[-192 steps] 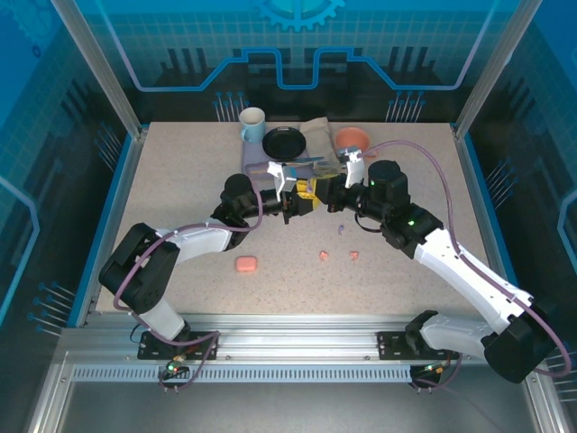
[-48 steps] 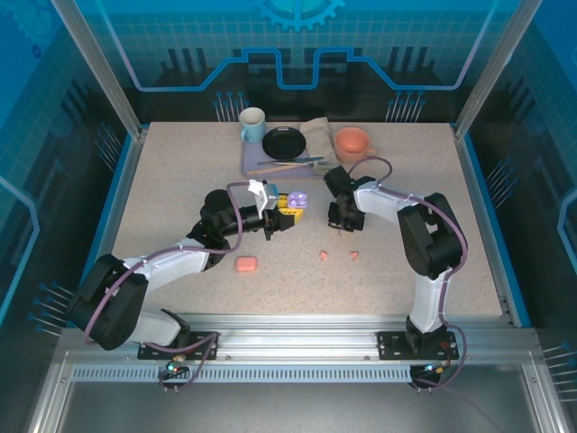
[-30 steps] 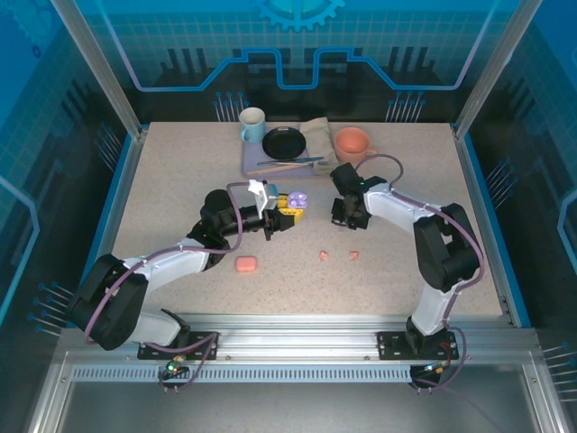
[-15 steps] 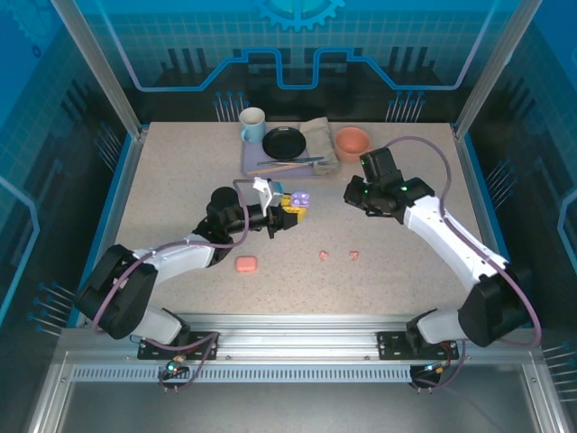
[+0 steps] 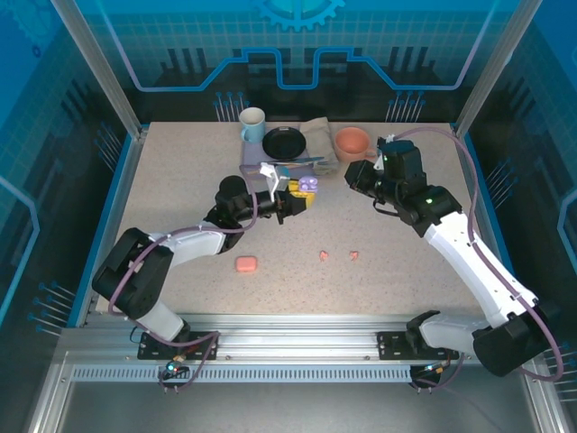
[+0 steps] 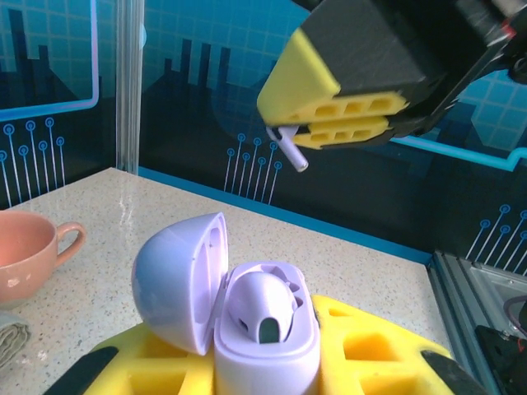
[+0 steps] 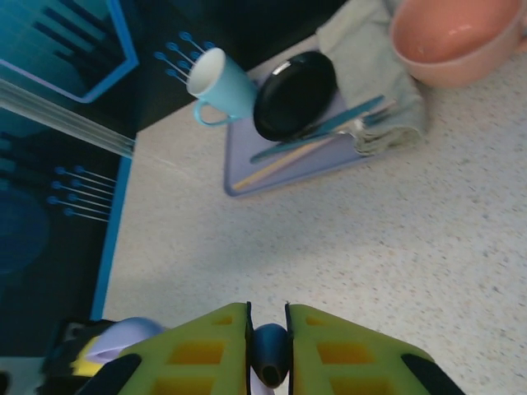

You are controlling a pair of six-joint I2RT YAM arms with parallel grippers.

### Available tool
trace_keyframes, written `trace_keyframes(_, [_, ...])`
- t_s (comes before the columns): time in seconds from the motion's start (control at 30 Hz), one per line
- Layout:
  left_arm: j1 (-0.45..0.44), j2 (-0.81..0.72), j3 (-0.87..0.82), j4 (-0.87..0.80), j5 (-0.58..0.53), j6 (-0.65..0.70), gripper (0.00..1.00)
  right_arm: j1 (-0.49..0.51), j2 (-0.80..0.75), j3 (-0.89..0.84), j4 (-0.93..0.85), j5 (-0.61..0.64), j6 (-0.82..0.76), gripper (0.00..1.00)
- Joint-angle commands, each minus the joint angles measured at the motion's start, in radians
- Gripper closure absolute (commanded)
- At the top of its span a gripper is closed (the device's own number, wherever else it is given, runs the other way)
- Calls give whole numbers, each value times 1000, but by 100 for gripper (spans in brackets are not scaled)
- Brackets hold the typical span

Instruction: Insert the wireless bluetooth earbuds into the charging case

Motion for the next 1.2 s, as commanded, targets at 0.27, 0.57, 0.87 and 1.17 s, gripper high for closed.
trace_keyframes(0.27, [-25, 61, 108, 67, -3, -53, 100, 88, -45, -57, 294, 24, 29, 83])
trace_keyframes(0.57, [-30, 63, 127, 85, -14, -82, 100, 123, -69, -157, 458, 47, 7, 83])
trace_keyframes(0.87, [-33, 68, 142, 81, -14, -89, 100, 143, -66, -197, 514, 54, -6, 83])
trace_keyframes(1.17, [-36, 71, 156, 84, -12, -97, 100, 148, -60, -221, 524, 63, -21, 84])
